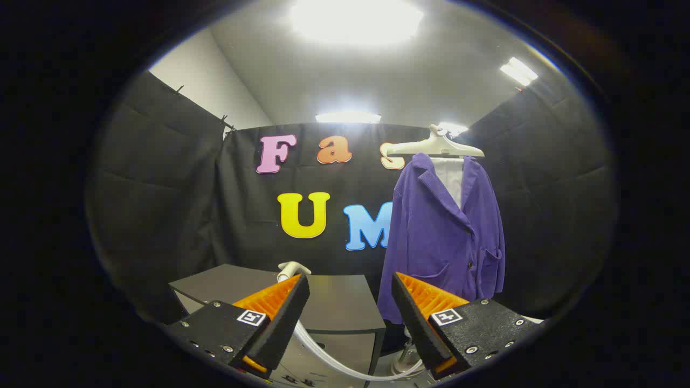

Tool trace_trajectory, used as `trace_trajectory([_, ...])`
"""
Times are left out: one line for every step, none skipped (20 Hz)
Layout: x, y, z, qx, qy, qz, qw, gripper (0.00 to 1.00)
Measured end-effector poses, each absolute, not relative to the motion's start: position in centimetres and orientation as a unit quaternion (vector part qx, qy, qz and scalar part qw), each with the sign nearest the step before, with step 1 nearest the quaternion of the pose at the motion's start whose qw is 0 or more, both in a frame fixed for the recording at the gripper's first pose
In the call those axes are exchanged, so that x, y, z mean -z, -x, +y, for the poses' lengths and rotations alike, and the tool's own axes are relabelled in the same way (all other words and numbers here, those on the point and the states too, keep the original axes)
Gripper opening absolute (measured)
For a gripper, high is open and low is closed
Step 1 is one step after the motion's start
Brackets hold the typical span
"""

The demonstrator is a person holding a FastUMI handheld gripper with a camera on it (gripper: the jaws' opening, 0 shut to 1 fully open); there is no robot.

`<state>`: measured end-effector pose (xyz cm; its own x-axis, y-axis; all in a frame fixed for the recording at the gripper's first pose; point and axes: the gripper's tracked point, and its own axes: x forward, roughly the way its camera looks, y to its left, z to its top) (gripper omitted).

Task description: Iron the clothes twice with a garment steamer, once on the left side and once on the right side.

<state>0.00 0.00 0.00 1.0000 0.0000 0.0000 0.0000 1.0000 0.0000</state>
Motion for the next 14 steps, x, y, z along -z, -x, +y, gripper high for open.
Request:
trace_trajectory([0.4,-0.3,-0.1,0.003,-0.002,0.003,1.0,0.95])
trace_trajectory([0.8,-0.6,-0.4,0.006,-0.002,0.006,1.0,0.95])
trace_trajectory([1.2,-0.9,-0.7,0.011,0.003,0.01,1.0,0.95])
trace_trajectory([1.7,-1.1,-1.2,0.019,0.012,0.016,1.0,0.94])
trace_trajectory([2.2,-1.1,-1.7,0.023,0.023,0.021,0.999,0.95])
trace_trajectory([2.4,-1.1,-2.0,0.025,0.032,0.025,0.999,0.95])
trace_trajectory([2.7,-1.0,-2.0,0.021,0.036,0.03,0.999,0.95])
trace_trajectory([2.9,-1.1,-1.9,0.014,0.036,0.034,0.999,0.95])
trace_trajectory([3.1,-1.2,-1.8,0.007,0.035,0.035,0.999,0.95])
trace_trajectory([2.9,-1.1,-1.9,0.0,0.036,0.036,0.999,0.95])
trace_trajectory([2.8,-1.1,-2.1,-0.007,0.039,0.037,0.999,0.95])
trace_trajectory([2.5,-0.9,-2.4,-0.011,0.043,0.036,0.998,0.95])
trace_trajectory([2.0,-0.9,-2.8,-0.014,0.043,0.035,0.998,0.95])
trace_trajectory([1.5,-0.6,-2.8,-0.021,0.039,0.036,0.998,0.95])
